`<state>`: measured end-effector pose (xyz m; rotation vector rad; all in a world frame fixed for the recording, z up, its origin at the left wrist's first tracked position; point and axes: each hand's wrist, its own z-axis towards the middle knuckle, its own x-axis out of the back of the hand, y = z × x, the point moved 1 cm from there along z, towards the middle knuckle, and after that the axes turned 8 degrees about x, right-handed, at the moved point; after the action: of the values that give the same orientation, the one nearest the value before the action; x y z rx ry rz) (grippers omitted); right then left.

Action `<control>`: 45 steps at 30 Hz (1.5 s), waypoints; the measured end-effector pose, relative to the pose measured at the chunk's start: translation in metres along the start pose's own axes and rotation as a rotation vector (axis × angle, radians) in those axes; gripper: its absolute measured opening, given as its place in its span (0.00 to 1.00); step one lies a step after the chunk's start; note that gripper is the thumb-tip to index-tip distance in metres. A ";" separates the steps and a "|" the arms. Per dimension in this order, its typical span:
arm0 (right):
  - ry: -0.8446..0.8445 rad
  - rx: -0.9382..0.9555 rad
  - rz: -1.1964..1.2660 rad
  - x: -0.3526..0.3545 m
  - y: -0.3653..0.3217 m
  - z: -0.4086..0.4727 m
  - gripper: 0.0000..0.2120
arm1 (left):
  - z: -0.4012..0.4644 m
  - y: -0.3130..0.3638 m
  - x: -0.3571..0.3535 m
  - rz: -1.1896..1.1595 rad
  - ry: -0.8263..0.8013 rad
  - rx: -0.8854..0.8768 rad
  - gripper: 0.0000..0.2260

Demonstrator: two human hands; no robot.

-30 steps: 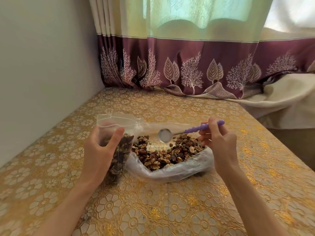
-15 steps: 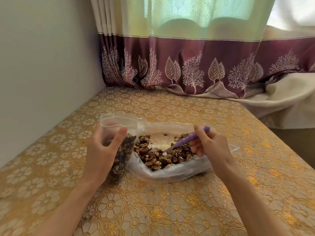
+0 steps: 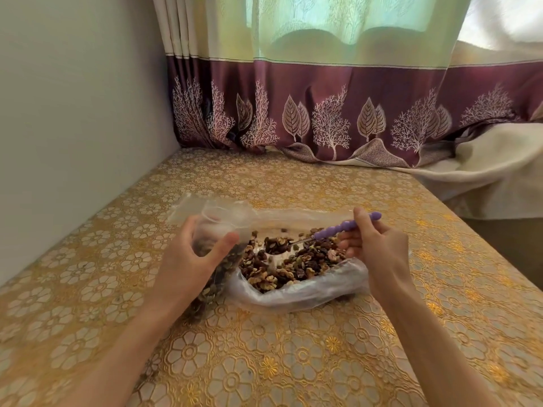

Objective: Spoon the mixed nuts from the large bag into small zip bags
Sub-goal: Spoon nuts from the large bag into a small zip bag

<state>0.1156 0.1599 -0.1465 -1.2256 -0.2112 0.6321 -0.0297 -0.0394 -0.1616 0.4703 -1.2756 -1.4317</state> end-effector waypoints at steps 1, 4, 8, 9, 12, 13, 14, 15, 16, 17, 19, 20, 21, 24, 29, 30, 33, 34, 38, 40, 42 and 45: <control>0.018 0.016 0.007 0.000 0.000 0.000 0.16 | -0.001 0.000 -0.001 0.016 -0.018 -0.007 0.24; 0.081 0.068 0.036 0.001 -0.003 0.001 0.16 | 0.000 0.001 -0.002 0.105 -0.049 -0.020 0.24; 0.145 0.119 0.083 -0.003 -0.009 0.000 0.16 | 0.003 -0.001 -0.003 0.202 -0.079 -0.016 0.26; 0.146 0.135 0.094 -0.006 -0.012 -0.002 0.17 | 0.003 -0.001 -0.003 0.215 -0.085 -0.021 0.26; 0.114 0.178 0.124 -0.016 -0.018 -0.009 0.17 | 0.003 -0.001 -0.003 0.230 -0.095 -0.031 0.27; 0.095 0.184 0.128 -0.019 -0.019 -0.013 0.17 | 0.003 -0.001 -0.003 0.224 -0.096 -0.028 0.27; 0.074 0.187 0.132 -0.022 -0.020 -0.016 0.16 | 0.003 -0.001 -0.003 0.217 -0.098 -0.021 0.28; 0.052 0.189 0.137 -0.026 -0.020 -0.019 0.16 | 0.003 0.000 -0.003 0.208 -0.098 -0.010 0.28; 0.031 0.195 0.138 -0.029 -0.021 -0.023 0.16 | 0.003 0.000 -0.003 0.194 -0.098 0.000 0.27; 0.011 0.207 0.137 -0.034 -0.021 -0.026 0.16 | 0.003 0.000 -0.003 0.178 -0.099 0.008 0.25; -0.038 0.248 0.135 -0.041 -0.023 -0.032 0.15 | 0.003 0.000 -0.004 0.148 -0.102 0.019 0.21; -0.068 0.275 0.140 -0.044 -0.024 -0.035 0.14 | 0.002 0.000 -0.004 0.136 -0.102 0.023 0.21; -0.100 0.303 0.149 -0.047 -0.025 -0.037 0.13 | 0.002 0.001 -0.004 0.120 -0.098 0.024 0.20; -0.181 0.372 0.180 -0.050 -0.027 -0.042 0.11 | 0.000 0.002 -0.003 0.050 -0.067 0.021 0.18; -0.308 0.405 0.222 -0.052 -0.026 -0.042 0.09 | -0.002 0.005 -0.001 -0.085 -0.001 0.039 0.19; -0.313 0.395 0.229 -0.052 -0.026 -0.042 0.09 | -0.002 0.005 -0.001 -0.097 0.015 0.040 0.19; -0.315 0.353 0.270 -0.049 -0.025 -0.039 0.10 | -0.002 0.005 0.001 -0.109 0.060 0.021 0.21; -0.311 0.336 0.293 -0.048 -0.025 -0.038 0.12 | -0.002 0.005 0.001 -0.107 0.073 -0.001 0.23; -0.253 0.239 0.409 -0.042 -0.026 -0.030 0.12 | 0.001 0.004 0.002 -0.149 0.097 -0.027 0.27; -0.194 0.189 0.460 -0.037 -0.025 -0.026 0.11 | 0.001 0.004 0.004 -0.165 0.096 -0.022 0.25; -0.106 0.155 0.471 -0.030 -0.023 -0.021 0.11 | 0.001 0.004 0.007 -0.143 0.101 -0.021 0.22; 0.015 0.152 0.326 -0.020 -0.016 -0.014 0.11 | 0.003 0.002 0.012 -0.114 0.110 0.001 0.19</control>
<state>0.1115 0.1343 -0.1325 -1.1258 0.0511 0.9041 -0.0355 -0.0478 -0.1549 0.6218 -1.1774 -1.4791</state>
